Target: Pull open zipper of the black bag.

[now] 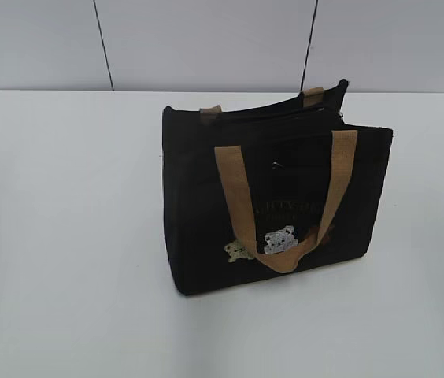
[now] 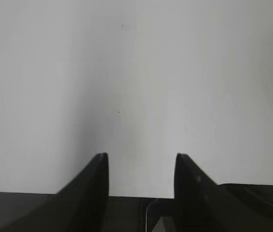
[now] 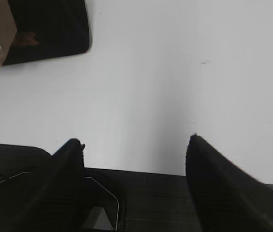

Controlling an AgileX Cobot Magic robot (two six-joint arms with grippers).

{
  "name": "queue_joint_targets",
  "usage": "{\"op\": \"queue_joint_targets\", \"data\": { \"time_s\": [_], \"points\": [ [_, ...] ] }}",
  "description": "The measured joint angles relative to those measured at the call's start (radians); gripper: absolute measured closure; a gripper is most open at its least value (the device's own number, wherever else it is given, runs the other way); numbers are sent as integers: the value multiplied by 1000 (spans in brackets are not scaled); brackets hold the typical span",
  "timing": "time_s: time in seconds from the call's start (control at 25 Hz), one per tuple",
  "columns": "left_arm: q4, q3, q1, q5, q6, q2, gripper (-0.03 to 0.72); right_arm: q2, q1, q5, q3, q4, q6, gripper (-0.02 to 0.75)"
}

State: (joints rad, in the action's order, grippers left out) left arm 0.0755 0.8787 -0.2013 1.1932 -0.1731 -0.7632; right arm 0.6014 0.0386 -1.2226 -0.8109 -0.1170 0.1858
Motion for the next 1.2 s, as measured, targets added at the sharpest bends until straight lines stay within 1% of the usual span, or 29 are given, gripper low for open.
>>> {"op": "queue_joint_targets", "data": {
  "time_s": [0.12,0.24,0.4,0.6,0.76,0.92,1.2],
  "points": [
    [4,-110,0,-39,44,170,353,-141,0,0,109,-7,22,236],
    [4,-201,0,-66,79,331,353,-282,0,-1,181,-17,48,236],
    [6,-280,0,-98,118,529,353,-450,0,24,222,-26,69,236],
    [8,-330,0,-122,135,731,353,-592,0,97,275,-27,75,236],
    [8,-338,2,-125,136,768,353,-609,0,111,328,-28,76,236],
    [7,-339,15,-125,136,768,353,-609,0,127,336,-21,76,236],
    [-15,-339,17,-125,136,768,353,-609,0,127,340,-18,68,236]
  ]
}}
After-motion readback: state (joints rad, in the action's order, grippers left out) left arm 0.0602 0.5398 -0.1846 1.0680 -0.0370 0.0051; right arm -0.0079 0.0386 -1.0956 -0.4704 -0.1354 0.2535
